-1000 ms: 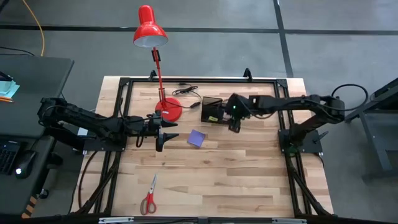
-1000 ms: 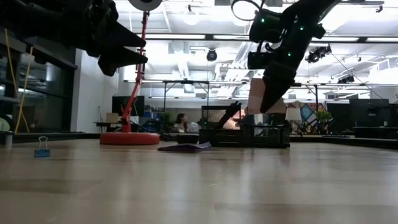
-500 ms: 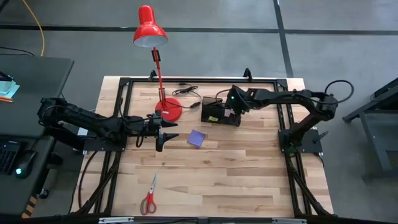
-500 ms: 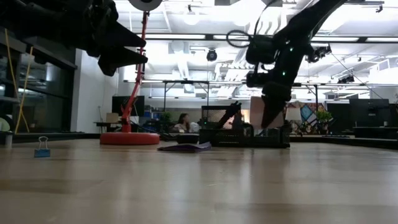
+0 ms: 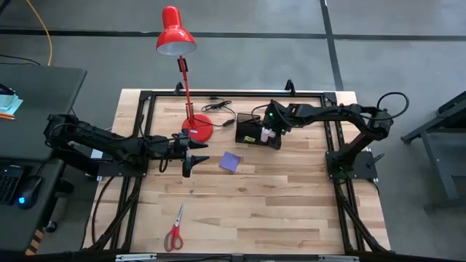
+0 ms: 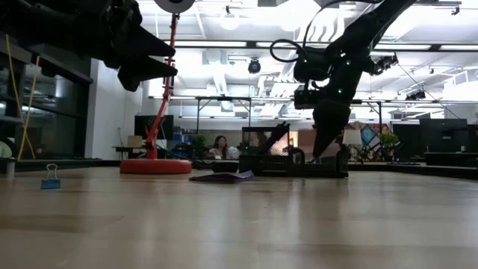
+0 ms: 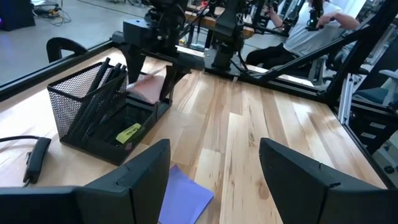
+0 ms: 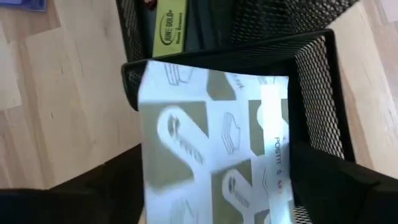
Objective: Pick and place office supplies into organizer
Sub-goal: Put the white sticky notes into the black desk organizer, then put the purple sticky notes into the black desk organizer
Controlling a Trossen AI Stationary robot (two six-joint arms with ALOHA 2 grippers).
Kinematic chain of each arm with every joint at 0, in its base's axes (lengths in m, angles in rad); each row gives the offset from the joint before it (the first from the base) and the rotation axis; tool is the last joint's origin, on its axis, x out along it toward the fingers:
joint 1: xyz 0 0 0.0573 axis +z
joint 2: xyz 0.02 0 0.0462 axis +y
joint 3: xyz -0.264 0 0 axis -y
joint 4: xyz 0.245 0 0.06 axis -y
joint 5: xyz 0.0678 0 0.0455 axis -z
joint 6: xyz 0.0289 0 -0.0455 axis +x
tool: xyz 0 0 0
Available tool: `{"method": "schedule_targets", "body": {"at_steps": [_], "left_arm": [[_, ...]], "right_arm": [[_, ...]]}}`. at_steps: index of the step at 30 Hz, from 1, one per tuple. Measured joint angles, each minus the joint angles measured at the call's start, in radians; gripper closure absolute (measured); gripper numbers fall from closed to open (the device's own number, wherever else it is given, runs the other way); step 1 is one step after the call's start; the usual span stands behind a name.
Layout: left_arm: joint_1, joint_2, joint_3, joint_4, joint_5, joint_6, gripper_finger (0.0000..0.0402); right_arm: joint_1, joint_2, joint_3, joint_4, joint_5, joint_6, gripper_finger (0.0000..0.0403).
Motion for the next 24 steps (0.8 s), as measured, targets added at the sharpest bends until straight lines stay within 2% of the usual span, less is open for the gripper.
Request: {"method": "schedule_targets", "body": {"at_steps": [5,15,21,24], "left_arm": [[0.000,0.000,0.000,0.000,0.000,0.000,0.0169],[0.000,0.000,0.000,0.000,0.000,0.000,0.0169],[0.000,0.000,0.000,0.000,0.000,0.000,0.0169],[0.000,0.000,0.000,0.000,0.000,0.000,0.0169]], "right_arm": [[0.000,0.000,0.000,0.033,-0.025,-0.019,0.0008],[0.008,0.000,0.000,0.035,0.029,0.014,0.0004],[0.092,0.000,0.003,-0.022,0.019,0.106,0.0005],[0.145,0.000,0.040,-0.110,-0.002,0.146,0.0005]]}}
